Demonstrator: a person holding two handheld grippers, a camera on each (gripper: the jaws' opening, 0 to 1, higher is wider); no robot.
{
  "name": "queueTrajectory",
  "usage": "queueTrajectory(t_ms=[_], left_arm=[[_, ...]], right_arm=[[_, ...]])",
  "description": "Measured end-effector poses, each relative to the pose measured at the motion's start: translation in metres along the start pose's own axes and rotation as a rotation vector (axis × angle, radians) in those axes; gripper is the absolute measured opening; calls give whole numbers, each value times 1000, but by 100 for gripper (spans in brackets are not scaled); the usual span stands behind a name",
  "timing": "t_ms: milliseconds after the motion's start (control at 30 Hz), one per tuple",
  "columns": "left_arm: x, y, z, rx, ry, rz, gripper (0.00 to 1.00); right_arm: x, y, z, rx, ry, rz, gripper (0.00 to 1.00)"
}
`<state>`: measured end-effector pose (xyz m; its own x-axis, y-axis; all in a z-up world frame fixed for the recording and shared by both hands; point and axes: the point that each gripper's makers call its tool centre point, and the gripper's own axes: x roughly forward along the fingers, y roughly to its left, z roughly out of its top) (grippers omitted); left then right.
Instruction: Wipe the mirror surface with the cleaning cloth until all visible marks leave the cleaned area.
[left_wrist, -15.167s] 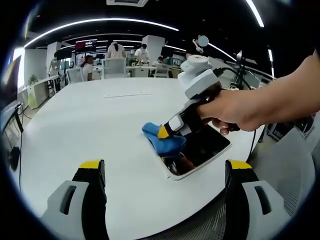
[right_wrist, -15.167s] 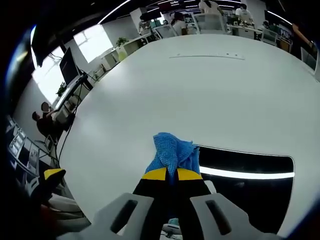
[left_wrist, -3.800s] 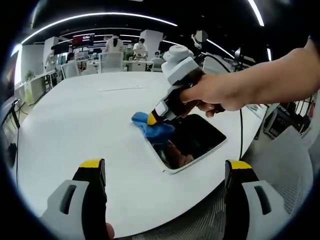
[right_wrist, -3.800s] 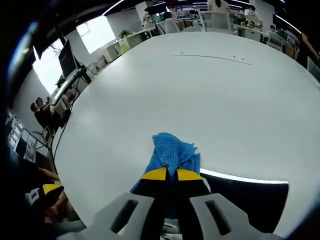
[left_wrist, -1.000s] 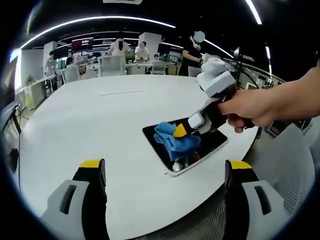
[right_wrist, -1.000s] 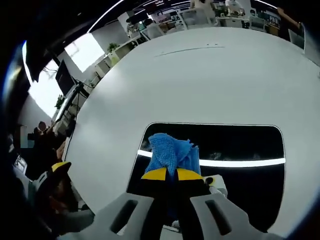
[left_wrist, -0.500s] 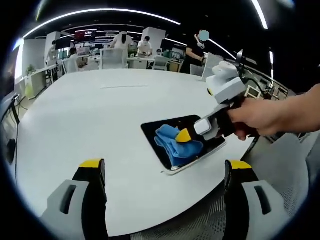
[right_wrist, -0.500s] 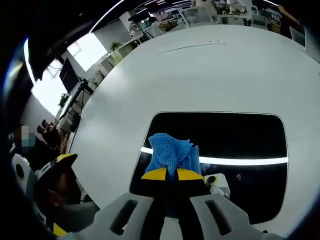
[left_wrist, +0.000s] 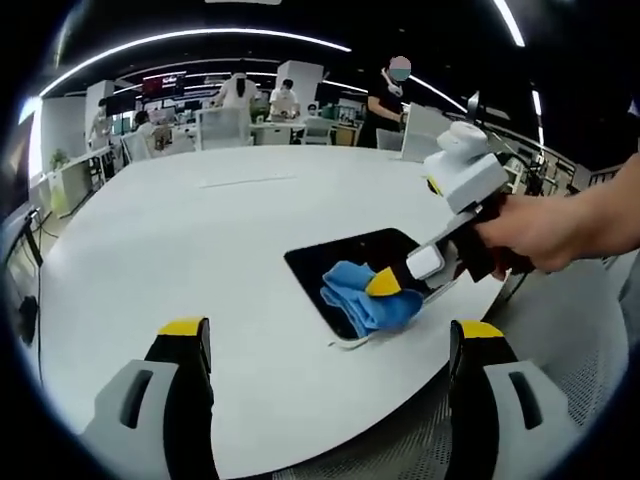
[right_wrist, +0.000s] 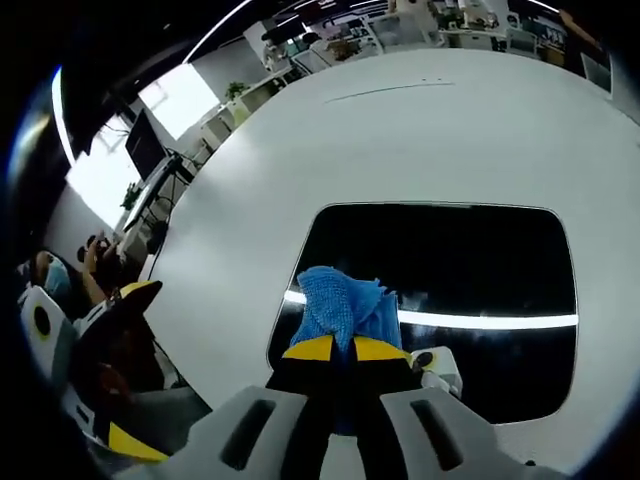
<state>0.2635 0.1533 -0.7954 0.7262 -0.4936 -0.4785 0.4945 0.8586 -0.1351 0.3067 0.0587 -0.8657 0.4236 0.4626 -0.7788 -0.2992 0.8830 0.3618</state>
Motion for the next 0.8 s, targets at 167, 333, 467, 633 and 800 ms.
queueTrajectory(t_ms=[167, 333, 467, 633, 800], left_arm=[[0, -1, -1, 1, 4, -6, 99], [0, -1, -2, 0, 5, -6, 99], [0, -1, -2, -4, 7, -6, 99], [1, -1, -5, 3, 22, -4, 99], [2, -4, -9, 19, 46, -22, 99]], right_arm=[[-3, 3, -7, 4, -1, 7, 0], [-6, 6, -12, 7, -2, 13, 0], [-7, 6, -13, 18, -6, 20, 0], [-8, 9, -18, 40, -15, 39, 0], [-8, 8, -16, 54, -27, 38, 0]])
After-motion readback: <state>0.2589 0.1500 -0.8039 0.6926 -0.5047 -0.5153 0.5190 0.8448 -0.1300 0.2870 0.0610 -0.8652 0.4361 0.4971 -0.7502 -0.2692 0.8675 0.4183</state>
